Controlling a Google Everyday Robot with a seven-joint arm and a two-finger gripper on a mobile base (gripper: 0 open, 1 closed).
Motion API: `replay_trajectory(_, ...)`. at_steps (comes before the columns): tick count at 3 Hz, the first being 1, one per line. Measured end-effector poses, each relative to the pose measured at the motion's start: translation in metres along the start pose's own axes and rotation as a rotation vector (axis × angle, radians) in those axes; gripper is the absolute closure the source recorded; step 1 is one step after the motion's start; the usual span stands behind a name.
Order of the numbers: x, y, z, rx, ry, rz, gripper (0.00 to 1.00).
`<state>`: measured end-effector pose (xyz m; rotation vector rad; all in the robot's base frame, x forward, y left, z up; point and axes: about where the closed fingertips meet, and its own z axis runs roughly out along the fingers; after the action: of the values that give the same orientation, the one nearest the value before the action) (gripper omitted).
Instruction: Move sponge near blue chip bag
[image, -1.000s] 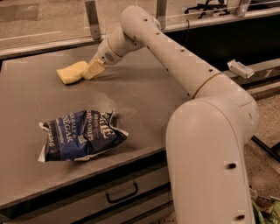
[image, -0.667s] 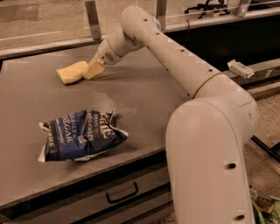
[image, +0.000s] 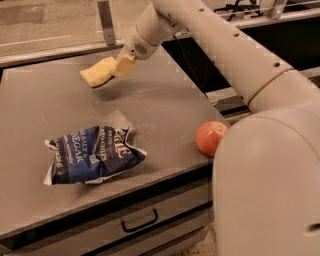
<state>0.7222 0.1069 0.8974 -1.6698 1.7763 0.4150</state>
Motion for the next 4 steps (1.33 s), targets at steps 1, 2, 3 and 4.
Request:
replay_trajectory(1,0.004,0.023,-0.035,-0.021,0.021,-0.018,1.00)
replay_trajectory(2,0.008,0.056,-0.054,-0.052,-0.005,-0.024,1.00)
replay_trajectory(3,0.017,0.101,-0.042,-0.085,-0.067,-0.002,1.00)
replay_trajectory(4,0.019,0.123,-0.022,-0.114,-0.098,-0.008,1.00)
